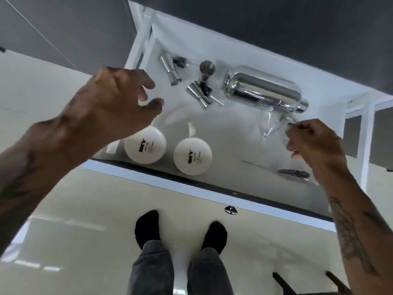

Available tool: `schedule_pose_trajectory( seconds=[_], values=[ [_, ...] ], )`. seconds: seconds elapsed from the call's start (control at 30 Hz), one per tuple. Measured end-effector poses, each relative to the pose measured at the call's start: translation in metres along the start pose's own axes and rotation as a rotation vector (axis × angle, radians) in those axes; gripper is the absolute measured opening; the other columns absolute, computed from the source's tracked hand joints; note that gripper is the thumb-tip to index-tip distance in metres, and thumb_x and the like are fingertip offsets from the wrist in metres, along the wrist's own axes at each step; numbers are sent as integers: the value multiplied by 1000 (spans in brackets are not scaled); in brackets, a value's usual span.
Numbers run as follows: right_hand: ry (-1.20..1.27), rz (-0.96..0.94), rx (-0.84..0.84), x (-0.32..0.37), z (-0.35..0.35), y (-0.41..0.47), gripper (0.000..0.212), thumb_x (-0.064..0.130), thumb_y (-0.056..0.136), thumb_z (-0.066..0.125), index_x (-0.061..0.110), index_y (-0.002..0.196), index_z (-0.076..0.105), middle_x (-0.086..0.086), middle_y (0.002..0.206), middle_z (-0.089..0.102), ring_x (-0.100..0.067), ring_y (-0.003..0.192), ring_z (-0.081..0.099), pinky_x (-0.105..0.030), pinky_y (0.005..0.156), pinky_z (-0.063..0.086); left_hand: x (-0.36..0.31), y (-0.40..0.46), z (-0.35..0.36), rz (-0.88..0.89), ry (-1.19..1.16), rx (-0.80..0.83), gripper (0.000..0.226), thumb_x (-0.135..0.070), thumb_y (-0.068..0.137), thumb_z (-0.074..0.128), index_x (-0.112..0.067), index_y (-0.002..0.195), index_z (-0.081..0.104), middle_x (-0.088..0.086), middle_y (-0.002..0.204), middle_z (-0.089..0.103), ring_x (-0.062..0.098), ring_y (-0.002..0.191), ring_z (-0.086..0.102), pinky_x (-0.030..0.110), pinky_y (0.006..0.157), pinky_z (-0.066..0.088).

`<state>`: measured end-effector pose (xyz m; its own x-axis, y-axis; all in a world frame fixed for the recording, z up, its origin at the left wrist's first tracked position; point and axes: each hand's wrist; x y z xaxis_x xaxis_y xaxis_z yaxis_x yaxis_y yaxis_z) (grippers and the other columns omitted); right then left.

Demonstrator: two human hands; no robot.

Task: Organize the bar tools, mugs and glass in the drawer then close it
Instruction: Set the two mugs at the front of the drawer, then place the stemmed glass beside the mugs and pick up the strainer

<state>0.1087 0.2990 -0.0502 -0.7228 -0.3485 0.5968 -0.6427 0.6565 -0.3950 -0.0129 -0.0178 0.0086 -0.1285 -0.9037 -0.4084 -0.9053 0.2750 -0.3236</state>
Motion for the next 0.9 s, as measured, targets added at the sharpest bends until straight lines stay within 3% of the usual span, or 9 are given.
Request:
schedule_pose_trajectory(
  seconds=[0.13, 0.2, 0.27, 0.37, 0.47, 0.53, 0.67, 0.8, 0.9],
  values=[
    [-147, 94, 99, -19, -7, 3, 26, 36, 84, 65, 13, 96, 65, -9, 77, 74, -7, 38, 63, -18, 38, 47, -74, 2, 40, 111, -200, 45, 23, -31, 85, 64, -24, 106, 71, -7, 93, 73, 7, 78, 64, 11, 69, 44],
    [-122, 114, 129, -18, 8, 7, 43, 41, 83, 68, 9, 109, 57, -12, 83, 73, -3, 29, 56, -13, 30, 39, -110, 9, 73, 123, -282, 131, 28, -29, 82, 65, -20, 108, 70, -4, 96, 73, 8, 82, 65, 13, 71, 47],
    [-48, 136, 139, -16, 20, 16, 60, 46, 79, 71, 9, 121, 50, -10, 90, 72, -5, 34, 61, -14, 30, 41, -142, 23, 104, 60, -364, 204, 29, -29, 82, 64, -15, 107, 68, -2, 91, 71, 12, 78, 67, 21, 65, 54],
    [189, 205, 135, -15, 22, 34, 63, 41, 80, 70, 7, 129, 50, 1, 93, 63, -15, 65, 73, -23, 45, 54, -172, 49, 135, -210, -663, 237, 17, -33, 90, 58, -18, 90, 65, -1, 78, 65, 11, 63, 62, 17, 37, 47],
    [386, 306, 231, -15, 17, 54, 41, 32, 81, 68, 8, 114, 61, -8, 98, 67, -22, 90, 70, -33, 71, 60, -176, 67, 152, -473, -902, 262, 26, -42, 91, 49, -18, 101, 56, 7, 106, 60, 20, 80, 55, 28, 57, 52],
    [467, 361, 376, -18, 20, 61, 30, 23, 83, 67, 10, 109, 61, -12, 108, 66, -24, 98, 67, -34, 82, 58, -171, 68, 161, -565, -1007, 325, 39, -50, 91, 46, -15, 108, 52, 9, 104, 57, 25, 91, 55, 35, 70, 50],
    [433, 338, 584, -21, 37, 56, 12, 6, 86, 59, 11, 96, 62, -9, 102, 72, -23, 100, 69, -34, 84, 55, -161, 69, 173, -651, -1103, 435, 68, -61, 84, 46, -11, 131, 48, 14, 117, 62, 33, 103, 61, 44, 85, 51],
    [426, 210, 593, -28, 32, 35, 39, 1, 85, 60, 9, 123, 55, -11, 110, 72, -27, 99, 72, -36, 83, 56, -151, 70, 167, -729, -1240, 491, 67, -60, 83, 60, -11, 127, 48, 19, 117, 60, 36, 92, 66, 53, 78, 55],
    [242, -206, 573, -40, -6, 8, 56, -7, 85, 53, 24, 131, 45, 0, 122, 67, -18, 97, 73, -38, 84, 57, -146, 64, 150, -781, -1361, 643, 68, -52, 83, 67, -3, 125, 46, 27, 110, 62, 42, 85, 69, 57, 72, 57]
  ],
)
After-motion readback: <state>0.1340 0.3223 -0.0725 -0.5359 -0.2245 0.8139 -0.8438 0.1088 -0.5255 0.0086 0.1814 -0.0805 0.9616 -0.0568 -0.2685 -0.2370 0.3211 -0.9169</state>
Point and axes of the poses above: each hand's wrist, its own y-axis towards the middle knuckle, its own z-axis out of the palm, x = y × z
